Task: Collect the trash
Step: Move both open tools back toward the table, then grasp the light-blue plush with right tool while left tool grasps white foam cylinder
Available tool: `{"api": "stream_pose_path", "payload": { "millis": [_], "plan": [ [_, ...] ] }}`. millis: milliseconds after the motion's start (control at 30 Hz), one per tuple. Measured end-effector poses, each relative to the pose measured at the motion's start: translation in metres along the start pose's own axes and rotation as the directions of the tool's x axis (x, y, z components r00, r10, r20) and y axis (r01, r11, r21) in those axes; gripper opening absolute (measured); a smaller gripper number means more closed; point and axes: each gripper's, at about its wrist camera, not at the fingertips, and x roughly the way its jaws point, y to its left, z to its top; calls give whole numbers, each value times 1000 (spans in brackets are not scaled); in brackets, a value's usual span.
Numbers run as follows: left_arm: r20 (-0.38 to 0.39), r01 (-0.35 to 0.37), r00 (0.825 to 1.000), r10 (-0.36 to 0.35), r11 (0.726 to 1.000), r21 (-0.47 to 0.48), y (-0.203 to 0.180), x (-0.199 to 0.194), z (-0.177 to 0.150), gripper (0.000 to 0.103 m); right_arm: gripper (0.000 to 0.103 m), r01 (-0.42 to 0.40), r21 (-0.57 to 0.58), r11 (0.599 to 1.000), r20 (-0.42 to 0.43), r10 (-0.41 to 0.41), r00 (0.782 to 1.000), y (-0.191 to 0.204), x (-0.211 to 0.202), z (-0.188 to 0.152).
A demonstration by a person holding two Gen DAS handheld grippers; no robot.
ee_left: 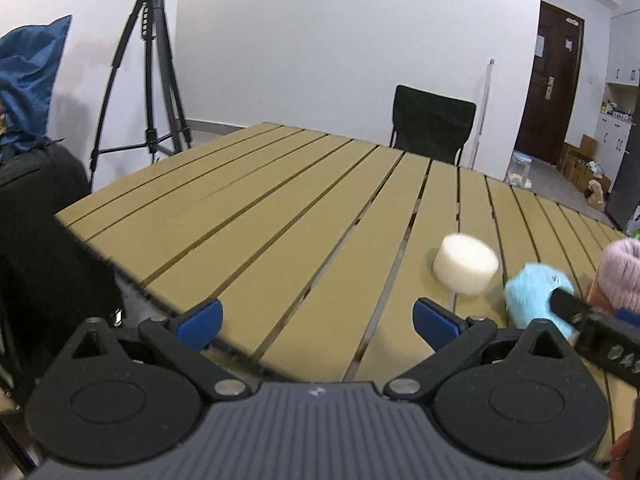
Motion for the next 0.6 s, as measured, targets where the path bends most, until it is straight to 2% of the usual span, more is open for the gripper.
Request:
{"api": "stream_pose_path", "payload": {
  "millis": [200, 300, 467, 533, 600],
  "plan": [
    [19, -13, 1000, 13, 1000, 21, -6, 20, 21, 103, 101, 22, 4, 1000, -80, -22, 997, 5, 37, 9],
    [30, -16, 999, 15, 999, 42, -12, 30, 31, 103, 100, 64, -9, 998, -107, -65, 992, 8, 48, 10],
    [22, 0, 1000, -1, 999, 51, -21, 44, 35, 103, 86, 74, -43, 996, -152, -80, 985, 16, 62, 11],
    [18, 6, 1000, -8, 999, 54, -24, 48, 35, 103, 74, 70, -49, 996, -162, -77, 984, 18, 65, 10],
    [19, 12, 1000, -13, 998, 55, -26, 50, 36, 103, 73, 68, -53, 996, -164, -76, 984, 19, 65, 8]
  ]
}}
